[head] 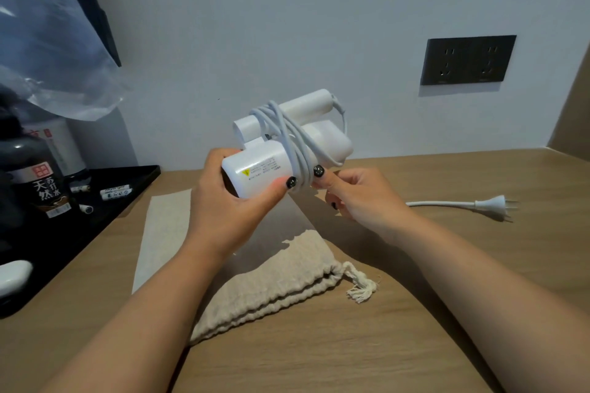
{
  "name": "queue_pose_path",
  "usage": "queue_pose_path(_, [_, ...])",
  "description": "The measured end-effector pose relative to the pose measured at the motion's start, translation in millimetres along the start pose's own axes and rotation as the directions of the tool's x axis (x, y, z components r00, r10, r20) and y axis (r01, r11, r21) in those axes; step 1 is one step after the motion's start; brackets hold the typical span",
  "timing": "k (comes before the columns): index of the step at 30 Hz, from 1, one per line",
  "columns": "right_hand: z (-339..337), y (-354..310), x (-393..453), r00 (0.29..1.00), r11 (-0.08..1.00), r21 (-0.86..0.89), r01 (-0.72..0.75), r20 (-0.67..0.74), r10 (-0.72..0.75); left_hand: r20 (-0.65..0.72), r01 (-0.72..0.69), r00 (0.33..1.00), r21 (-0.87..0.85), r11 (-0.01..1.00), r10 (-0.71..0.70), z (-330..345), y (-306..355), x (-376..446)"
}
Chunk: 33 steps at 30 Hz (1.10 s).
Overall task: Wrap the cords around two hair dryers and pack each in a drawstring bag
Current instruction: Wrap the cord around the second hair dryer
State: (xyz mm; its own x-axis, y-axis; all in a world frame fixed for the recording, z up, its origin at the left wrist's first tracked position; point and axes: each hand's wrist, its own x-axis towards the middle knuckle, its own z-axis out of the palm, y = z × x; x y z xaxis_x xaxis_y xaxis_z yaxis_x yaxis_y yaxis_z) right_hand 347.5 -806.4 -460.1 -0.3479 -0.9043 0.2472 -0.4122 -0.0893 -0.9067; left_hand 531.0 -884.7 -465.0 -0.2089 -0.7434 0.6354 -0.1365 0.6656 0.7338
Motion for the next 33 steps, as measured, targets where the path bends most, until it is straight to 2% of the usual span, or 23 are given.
queue_pose_path(3, [-3.4,0.6,0.5,0.991,0.996,0.039,-0.075,0.114,0.070,0.017,-0.061,0.998,0.082,0.995,0.060,-0.6,-1.7,-0.9])
queue_pose_path(6, [-4.6,-1.8,-1.0,0.948,0.954,0.255,-0.158,0.311,0.074,0.035,-0.141,0.990,0.133,0.981,0.137,0.7,-0.9,-2.1])
queue_pose_path(8, [-3.9,-3.9,-1.5,0.932,0.926,0.334,-0.175,0.359,0.047,0.037,-0.175,0.985,0.156,0.972,0.171,1.9,-0.7,-2.9])
queue_pose_path(10, [-3.7,-5.3,-0.4,0.927,0.909,0.364,-0.204,0.369,0.060,0.037,-0.196,0.981,0.165,0.967,0.192,3.1,-2.0,-2.8])
queue_pose_path(14, [-5.3,-5.7,1.0,0.900,0.883,0.338,-0.325,0.398,0.179,0.090,-0.292,0.956,0.207,0.934,0.279,4.8,-5.1,-2.4])
queue_pose_path(17, [-5.2,-4.4,2.0,0.898,0.873,0.339,-0.350,0.388,0.209,0.113,-0.359,0.933,0.244,0.901,0.341,6.7,-8.1,-0.6])
queue_pose_path(24, [-3.8,-6.9,-0.3,0.866,0.803,0.371,-0.467,0.376,0.330,0.196,-0.518,0.853,0.428,0.741,0.483,8.2,-10.4,0.7])
queue_pose_path(29, [-4.9,-7.4,-0.4,0.888,0.786,0.445,-0.429,0.368,0.276,0.228,-0.593,0.791,0.514,0.620,0.567,11.1,-8.1,-0.6])
queue_pose_path(31, [-4.4,-6.4,-0.7,0.905,0.802,0.445,-0.399,0.331,0.266,0.232,-0.601,0.787,0.500,0.623,0.572,14.0,-8.0,-1.7])
queue_pose_path(33, [-2.7,-5.5,-0.5,0.940,0.840,0.438,-0.320,0.254,0.226,0.243,-0.584,0.808,0.443,0.680,0.536,16.5,-10.3,-2.3])
